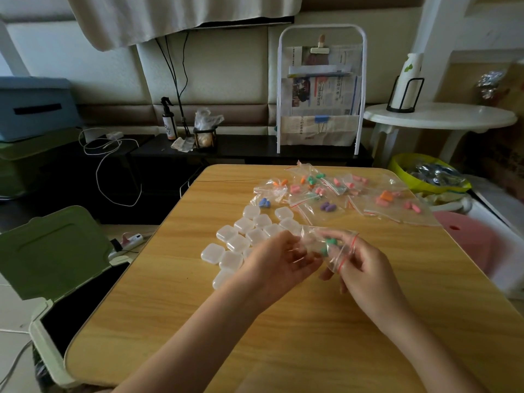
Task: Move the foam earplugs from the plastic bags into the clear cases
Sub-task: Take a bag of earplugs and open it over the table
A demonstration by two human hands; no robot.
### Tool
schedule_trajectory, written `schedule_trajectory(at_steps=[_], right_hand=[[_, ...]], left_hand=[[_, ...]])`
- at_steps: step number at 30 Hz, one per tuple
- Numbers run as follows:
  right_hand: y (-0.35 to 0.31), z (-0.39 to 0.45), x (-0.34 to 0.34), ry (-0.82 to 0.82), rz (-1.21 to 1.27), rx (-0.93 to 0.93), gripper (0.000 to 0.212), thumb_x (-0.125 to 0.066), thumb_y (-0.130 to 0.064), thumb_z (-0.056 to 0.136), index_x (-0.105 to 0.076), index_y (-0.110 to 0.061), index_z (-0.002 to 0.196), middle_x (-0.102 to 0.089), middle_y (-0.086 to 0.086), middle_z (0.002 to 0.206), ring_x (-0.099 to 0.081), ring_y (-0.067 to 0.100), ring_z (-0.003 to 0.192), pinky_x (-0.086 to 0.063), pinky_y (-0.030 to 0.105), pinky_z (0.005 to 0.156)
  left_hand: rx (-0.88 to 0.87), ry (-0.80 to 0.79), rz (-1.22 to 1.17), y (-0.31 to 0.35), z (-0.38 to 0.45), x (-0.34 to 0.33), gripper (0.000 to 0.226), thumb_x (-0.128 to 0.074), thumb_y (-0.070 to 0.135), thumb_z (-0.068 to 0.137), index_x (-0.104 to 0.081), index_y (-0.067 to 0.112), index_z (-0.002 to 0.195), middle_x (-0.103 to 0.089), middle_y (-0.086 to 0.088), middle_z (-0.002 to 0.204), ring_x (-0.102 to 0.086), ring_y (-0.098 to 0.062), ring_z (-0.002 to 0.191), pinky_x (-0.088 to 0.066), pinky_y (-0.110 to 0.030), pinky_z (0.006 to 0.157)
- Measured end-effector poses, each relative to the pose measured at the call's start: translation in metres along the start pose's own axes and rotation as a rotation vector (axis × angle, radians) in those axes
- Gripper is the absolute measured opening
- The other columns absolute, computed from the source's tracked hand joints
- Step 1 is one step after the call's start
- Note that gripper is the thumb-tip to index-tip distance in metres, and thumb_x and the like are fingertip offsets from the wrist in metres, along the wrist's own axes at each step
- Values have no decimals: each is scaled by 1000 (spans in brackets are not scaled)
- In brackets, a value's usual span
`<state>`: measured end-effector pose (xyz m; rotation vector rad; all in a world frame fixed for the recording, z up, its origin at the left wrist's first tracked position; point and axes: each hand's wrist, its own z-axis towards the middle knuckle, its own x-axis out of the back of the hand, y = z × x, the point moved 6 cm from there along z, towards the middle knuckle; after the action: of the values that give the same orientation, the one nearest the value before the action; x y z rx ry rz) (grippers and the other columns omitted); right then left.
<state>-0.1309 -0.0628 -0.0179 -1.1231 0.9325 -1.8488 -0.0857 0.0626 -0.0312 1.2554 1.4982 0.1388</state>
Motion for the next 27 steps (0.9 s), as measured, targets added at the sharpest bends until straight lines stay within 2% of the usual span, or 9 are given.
schedule_trajectory(at_steps=[4, 6, 9, 10, 14, 17, 22, 25, 27], right_hand=[[4, 0, -5, -65, -21, -20, 31, -53, -13, 96, -64, -35, 116, -69, -10, 72, -54, 16, 51, -46, 41, 48], [0, -1, -5, -38, -93, 38, 30, -59, -12, 93, -67, -29, 116, -70, -13, 77, -62, 9, 60, -52, 31, 53], [-4, -1, 2, 65, -174, 91, 24, -69, -8, 85, -73, -18, 106, -70, -15, 75, -60, -3, 58, -39, 7, 49], [-4, 0, 5, 87, -186, 89, 21, -70, -10, 84, -74, -16, 103, -70, -15, 75, -60, -5, 59, -38, 6, 49], [2, 3, 5, 34, -140, 43, 14, -69, -15, 84, -70, -21, 96, -72, -12, 79, -66, 1, 71, -48, 15, 54], [8, 5, 3, -5, -143, 16, 16, -67, -12, 87, -68, -20, 101, -71, -7, 80, -68, 11, 69, -53, 26, 51], [-4, -1, 3, -56, -311, 139, 29, -64, -8, 87, -65, -24, 111, -59, -23, 76, -61, -4, 71, -45, 9, 58], [-9, -5, -1, -91, -482, 217, 17, -56, -24, 91, -56, -27, 108, -56, -20, 80, -58, 0, 73, -48, 18, 58], [-11, -7, -3, -90, -604, 272, 9, -45, -35, 94, -46, -31, 102, -50, -18, 75, -53, 0, 66, -41, 19, 48]], left_hand=[[-86, -20, 208, 1, -1, 0, 11, -53, 4, 93, -60, -5, 93, -65, -16, 80, -67, -26, 72, -59, -31, 64], [-110, 25, 210, 1, -1, 6, 10, -51, 0, 94, -58, -7, 94, -67, -15, 76, -69, -21, 66, -57, -25, 56], [-114, 60, 147, 1, 0, 11, 11, -50, -1, 94, -58, -9, 92, -67, -15, 72, -69, -18, 60, -56, -24, 52], [-125, 54, 128, 2, 1, 11, 11, -50, -2, 94, -59, -9, 90, -67, -15, 71, -69, -18, 59, -57, -24, 54], [-173, 22, 108, 5, 2, 7, 9, -51, -7, 92, -59, -7, 88, -69, -14, 73, -70, -19, 65, -59, -26, 62], [-176, 22, 92, 2, 3, 7, 9, -49, -9, 91, -57, -5, 89, -68, -13, 74, -70, -18, 66, -59, -27, 63], [-119, -21, 20, 4, 1, 2, 15, -44, -10, 93, -57, -5, 90, -67, -17, 74, -69, -20, 62, -59, -28, 58], [-104, -35, 34, 3, 0, 1, 14, -43, -9, 93, -56, -5, 89, -67, -17, 74, -69, -20, 62, -60, -29, 61], [-107, -28, 38, 3, 0, 2, 13, -44, -9, 93, -56, -5, 91, -67, -18, 77, -70, -20, 64, -59, -28, 61]])
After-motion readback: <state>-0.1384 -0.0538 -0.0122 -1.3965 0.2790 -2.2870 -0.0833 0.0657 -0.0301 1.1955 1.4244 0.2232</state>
